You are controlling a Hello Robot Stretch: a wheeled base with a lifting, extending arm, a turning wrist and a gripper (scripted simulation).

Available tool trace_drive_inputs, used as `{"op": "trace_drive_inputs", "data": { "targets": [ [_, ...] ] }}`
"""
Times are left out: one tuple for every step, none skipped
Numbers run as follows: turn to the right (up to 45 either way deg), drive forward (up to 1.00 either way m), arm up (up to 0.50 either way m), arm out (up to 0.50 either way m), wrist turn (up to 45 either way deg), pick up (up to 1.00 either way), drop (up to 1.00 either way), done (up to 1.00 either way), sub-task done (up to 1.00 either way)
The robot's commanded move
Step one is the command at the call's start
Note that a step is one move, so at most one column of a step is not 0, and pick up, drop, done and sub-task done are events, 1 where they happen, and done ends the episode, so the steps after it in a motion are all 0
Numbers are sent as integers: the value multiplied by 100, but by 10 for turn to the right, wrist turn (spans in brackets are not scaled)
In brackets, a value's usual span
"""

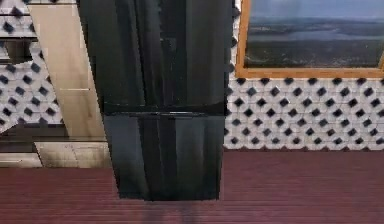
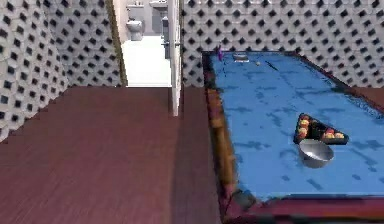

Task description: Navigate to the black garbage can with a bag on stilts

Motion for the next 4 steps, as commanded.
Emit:
{"op": "trace_drive_inputs", "data": {
  "targets": [
    [150,0,0,0,0,0,0,0,0],
    [0,5,0,0,0,0,0,0,0],
    [270,0,0,0,0,0,0,0,0],
    [0,35,0,0,0,0,0,0,0]
  ]
}}
